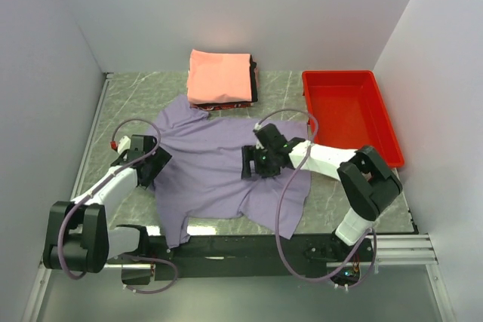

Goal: Fold and stack the t-shirts
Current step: Flatten the tshirt out

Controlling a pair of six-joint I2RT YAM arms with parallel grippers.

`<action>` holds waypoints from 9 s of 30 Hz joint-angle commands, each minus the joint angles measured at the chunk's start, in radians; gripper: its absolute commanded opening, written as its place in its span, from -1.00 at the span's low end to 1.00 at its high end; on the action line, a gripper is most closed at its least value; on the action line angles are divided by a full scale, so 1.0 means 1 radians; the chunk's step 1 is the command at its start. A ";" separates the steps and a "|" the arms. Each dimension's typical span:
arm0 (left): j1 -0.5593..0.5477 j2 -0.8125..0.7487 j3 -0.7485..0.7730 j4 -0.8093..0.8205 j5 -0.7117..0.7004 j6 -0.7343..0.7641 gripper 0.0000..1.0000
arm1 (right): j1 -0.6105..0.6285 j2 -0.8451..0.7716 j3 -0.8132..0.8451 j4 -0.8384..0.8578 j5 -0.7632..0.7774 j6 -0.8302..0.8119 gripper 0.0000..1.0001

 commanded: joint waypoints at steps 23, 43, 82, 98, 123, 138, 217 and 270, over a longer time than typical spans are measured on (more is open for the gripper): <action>0.017 0.399 0.418 -0.057 -0.133 0.134 0.99 | -0.193 0.010 0.160 -0.242 0.371 -0.177 0.76; 0.023 -0.245 0.133 -0.266 -0.100 -0.051 0.99 | 0.584 0.296 0.566 0.009 0.090 -0.429 0.57; 0.044 -0.236 0.066 -0.225 0.015 -0.002 0.99 | 0.397 -0.022 0.221 -0.109 0.061 -0.228 -1.00; 0.010 0.015 0.022 -0.002 0.032 0.016 0.99 | 0.363 -0.044 0.192 -0.124 0.165 -0.209 0.49; 0.046 0.262 0.471 -0.208 -0.068 0.098 0.99 | 0.104 -0.202 -0.012 -0.024 0.064 -0.140 0.63; -0.500 -0.319 -0.109 -0.346 -0.001 -0.387 0.67 | 0.073 -0.262 -0.116 -0.023 0.102 -0.105 0.63; -0.485 -0.262 0.104 -0.855 -0.329 -0.743 -0.99 | -0.076 -0.433 -0.215 -0.161 0.088 -0.085 0.62; -0.487 -0.659 0.193 -0.631 -0.510 -0.489 -0.99 | 0.328 -0.440 -0.161 -0.601 0.579 0.302 -1.00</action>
